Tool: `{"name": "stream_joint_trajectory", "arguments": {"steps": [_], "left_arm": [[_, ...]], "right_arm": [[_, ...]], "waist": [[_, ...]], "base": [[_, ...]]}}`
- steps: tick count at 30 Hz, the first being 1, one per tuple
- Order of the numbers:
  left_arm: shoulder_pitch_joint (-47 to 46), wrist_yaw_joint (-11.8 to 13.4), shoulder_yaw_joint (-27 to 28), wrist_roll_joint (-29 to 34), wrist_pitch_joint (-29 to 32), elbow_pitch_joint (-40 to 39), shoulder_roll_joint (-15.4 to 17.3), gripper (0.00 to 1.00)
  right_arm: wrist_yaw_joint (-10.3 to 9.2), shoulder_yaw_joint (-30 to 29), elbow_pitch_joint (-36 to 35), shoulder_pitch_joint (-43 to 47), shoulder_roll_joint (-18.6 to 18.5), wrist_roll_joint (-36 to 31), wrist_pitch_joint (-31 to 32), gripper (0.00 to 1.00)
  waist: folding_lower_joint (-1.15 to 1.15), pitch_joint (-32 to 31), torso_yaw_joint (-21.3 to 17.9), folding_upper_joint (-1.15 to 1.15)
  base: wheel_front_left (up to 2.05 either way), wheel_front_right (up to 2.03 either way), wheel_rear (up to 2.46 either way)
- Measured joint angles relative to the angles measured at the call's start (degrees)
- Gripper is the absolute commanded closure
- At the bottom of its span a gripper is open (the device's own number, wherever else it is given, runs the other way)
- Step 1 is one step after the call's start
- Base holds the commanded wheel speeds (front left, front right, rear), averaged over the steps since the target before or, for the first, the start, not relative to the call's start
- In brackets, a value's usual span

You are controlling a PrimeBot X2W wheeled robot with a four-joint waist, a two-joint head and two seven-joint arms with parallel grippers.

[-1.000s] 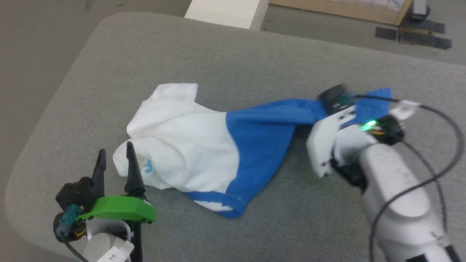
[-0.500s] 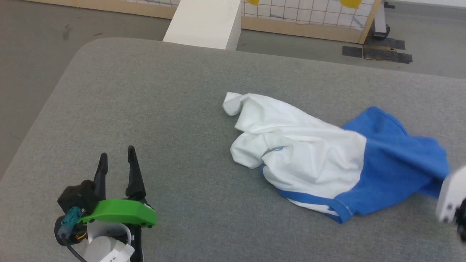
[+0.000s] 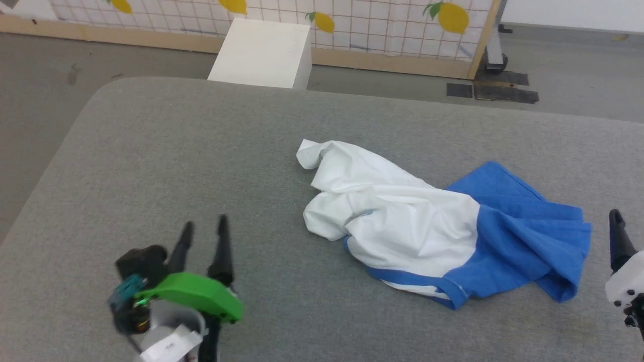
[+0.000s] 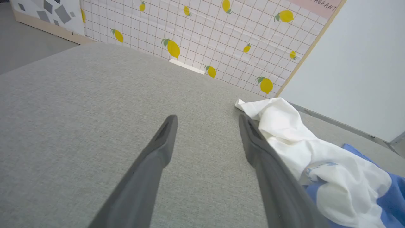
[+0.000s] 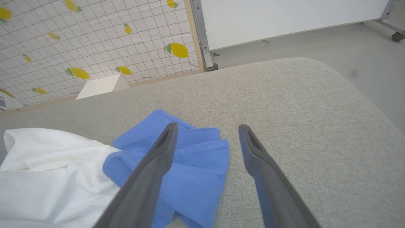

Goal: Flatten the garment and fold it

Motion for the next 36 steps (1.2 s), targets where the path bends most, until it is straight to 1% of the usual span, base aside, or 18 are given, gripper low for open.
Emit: {"name": "stream_joint_trajectory", "arguments": {"steps": [4,8,10,11,12,15,17,21,23,24,25,26,31,33,36], "left_arm": [[-4.5,-1.8,-5.1,-2.0,7.4,2.2,0.0,0.00],[-12.7,-1.8,-9.9,-2.1,18.0,7.3,-0.2,0.00],[-16.8,-0.8,-11.7,-1.6,25.0,11.2,-0.1,0.00],[-18.2,0.1,-12.1,-1.2,27.8,12.8,-0.1,0.00],[-20.0,1.2,-12.9,-0.6,32.0,15.2,0.0,0.00],[-23.5,3.0,-14.3,1.0,38.4,19.3,1.0,0.00],[-24.9,3.6,-14.6,1.3,40.5,21.0,1.3,0.00],[-26.4,4.4,-14.8,2.2,41.1,23.7,1.6,0.00],[-26.6,4.4,-15.0,2.4,41.1,24.6,1.8,0.00],[-26.7,4.4,-15.0,2.3,41.1,25.0,1.8,0.22],[-27.0,4.3,-15.1,2.3,40.9,25.1,1.8,0.73],[-27.2,4.3,-15.1,2.2,40.6,25.1,1.8,1.00],[-27.3,2.8,-14.6,0.1,38.1,25.2,1.6,1.00],[-27.0,2.8,-13.8,-0.8,37.0,24.8,1.7,1.00],[-26.6,3.0,-11.1,-2.1,34.6,21.4,2.6,1.00]], "right_arm": [[0.00,1.2,0.1,0.8,0.1,0.9,-0.2,0.00],[0.00,2.9,0.4,0.7,0.1,1.0,-0.2,0.00],[0.00,3.7,0.5,0.6,0.1,1.1,-0.2,0.00],[0.00,4.1,0.5,0.5,0.1,1.2,-0.2,0.00],[0.00,4.4,0.5,0.2,0.1,1.4,-0.2,0.00],[0.00,5.1,0.5,-0.7,0.1,1.4,-0.6,0.00],[0.00,5.3,0.5,-1.3,0.2,1.5,-0.8,0.00],[0.00,5.6,0.5,-1.7,0.2,1.9,-1.4,0.00],[0.00,5.5,0.6,-1.7,0.2,1.9,-1.8,0.00],[0.00,5.5,0.7,-1.7,0.2,1.9,-1.9,0.00],[0.00,5.5,0.9,-1.7,0.2,1.9,-2.2,0.00],[0.00,5.4,1.1,-1.7,0.2,1.9,-2.3,0.00],[0.00,5.5,2.7,-1.7,0.1,1.9,-2.8,0.00],[0.00,6.0,3.2,-1.7,0.2,1.9,-2.9,0.00],[0.00,6.0,3.8,-1.7,0.1,2.0,-3.2,0.00]], "waist": [[0.00,-0.3,-1.4,0.00],[0.00,0.2,-3.0,0.00],[0.00,0.6,-4.0,0.00],[0.00,0.9,-4.4,0.00],[0.00,1.3,-5.0,0.00],[0.00,2.6,-6.3,0.00],[0.00,3.7,-7.1,0.00],[0.00,5.8,-8.6,0.00],[0.00,6.7,-9.3,0.00],[0.00,7.1,-9.5,0.00],[0.00,7.5,-9.8,0.00],[0.00,7.8,-9.9,0.00],[0.00,7.9,-9.4,0.00],[0.00,7.3,-9.0,0.00],[0.00,6.3,-7.8,0.00]], "base": [[0.00,0.00,0.00],[0.00,0.00,0.00],[0.00,0.00,0.00],[0.00,0.00,0.00],[0.00,0.00,0.00],[0.00,0.00,0.00],[0.00,0.00,0.00],[0.00,0.00,0.00],[0.00,0.00,0.00],[0.00,0.00,0.00],[0.00,0.00,0.00],[0.00,0.00,0.00],[0.00,0.00,0.00],[0.00,0.00,0.00],[0.00,0.00,0.00]]}}
